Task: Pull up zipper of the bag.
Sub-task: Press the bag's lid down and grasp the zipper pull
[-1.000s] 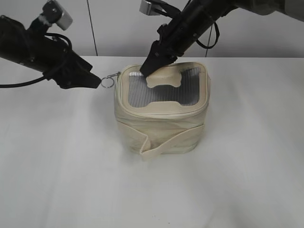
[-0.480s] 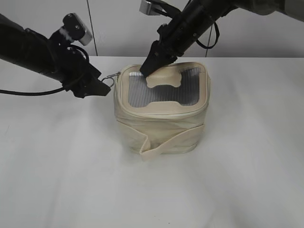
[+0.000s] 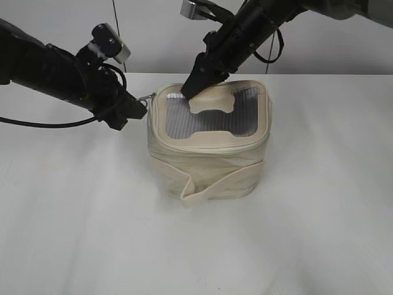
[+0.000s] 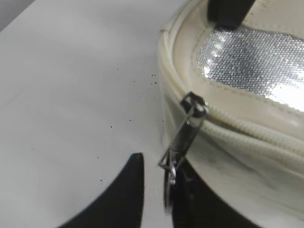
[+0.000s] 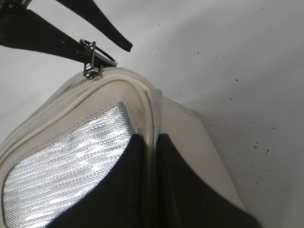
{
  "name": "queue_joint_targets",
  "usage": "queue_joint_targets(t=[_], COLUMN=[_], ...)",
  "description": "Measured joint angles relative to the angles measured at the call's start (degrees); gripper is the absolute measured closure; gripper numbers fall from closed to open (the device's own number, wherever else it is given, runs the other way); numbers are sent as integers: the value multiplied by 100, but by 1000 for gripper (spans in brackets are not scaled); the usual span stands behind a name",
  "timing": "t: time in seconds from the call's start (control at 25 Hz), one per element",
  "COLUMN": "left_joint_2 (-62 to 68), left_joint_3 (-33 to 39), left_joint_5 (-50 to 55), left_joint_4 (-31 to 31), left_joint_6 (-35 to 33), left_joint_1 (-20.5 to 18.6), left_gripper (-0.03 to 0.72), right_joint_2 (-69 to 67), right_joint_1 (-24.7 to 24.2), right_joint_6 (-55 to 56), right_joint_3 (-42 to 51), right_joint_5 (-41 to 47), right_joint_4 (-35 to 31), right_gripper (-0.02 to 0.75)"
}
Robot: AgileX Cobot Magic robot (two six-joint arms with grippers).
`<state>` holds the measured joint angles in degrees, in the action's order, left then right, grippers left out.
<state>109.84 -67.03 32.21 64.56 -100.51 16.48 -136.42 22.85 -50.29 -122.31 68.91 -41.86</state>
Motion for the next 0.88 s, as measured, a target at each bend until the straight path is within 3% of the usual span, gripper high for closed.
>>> queue_joint_targets(t=[0.08,0.16,0.36,0.56,0.68,0.88], left_joint_2=[7,-12,-499,-1285,-1592,-1960], left_joint_3=[0,7,334,989,1419,2136], left_joint_5=[47,177,369,295,232,115], left_joint_4=[-6,-94,-575,-500,-506,-536], left_joint_6=[0,115,646,744,844,1040], left_joint_1=[0,0,-30,-3,148,766], left_gripper=[642,668,678,678,678,678], right_joint_2=[0,0,0,0,0,0], right_joint_1=[0,0,0,0,0,0], right_joint_6=[46,157,410,648,709,822], right_joint_3=[0,0,0,0,0,0], right_joint_5=[0,0,0,24,23,29], right_joint_4=[0,13,13,-16,-21,-42], right_gripper=[681,681,683,684,684,684])
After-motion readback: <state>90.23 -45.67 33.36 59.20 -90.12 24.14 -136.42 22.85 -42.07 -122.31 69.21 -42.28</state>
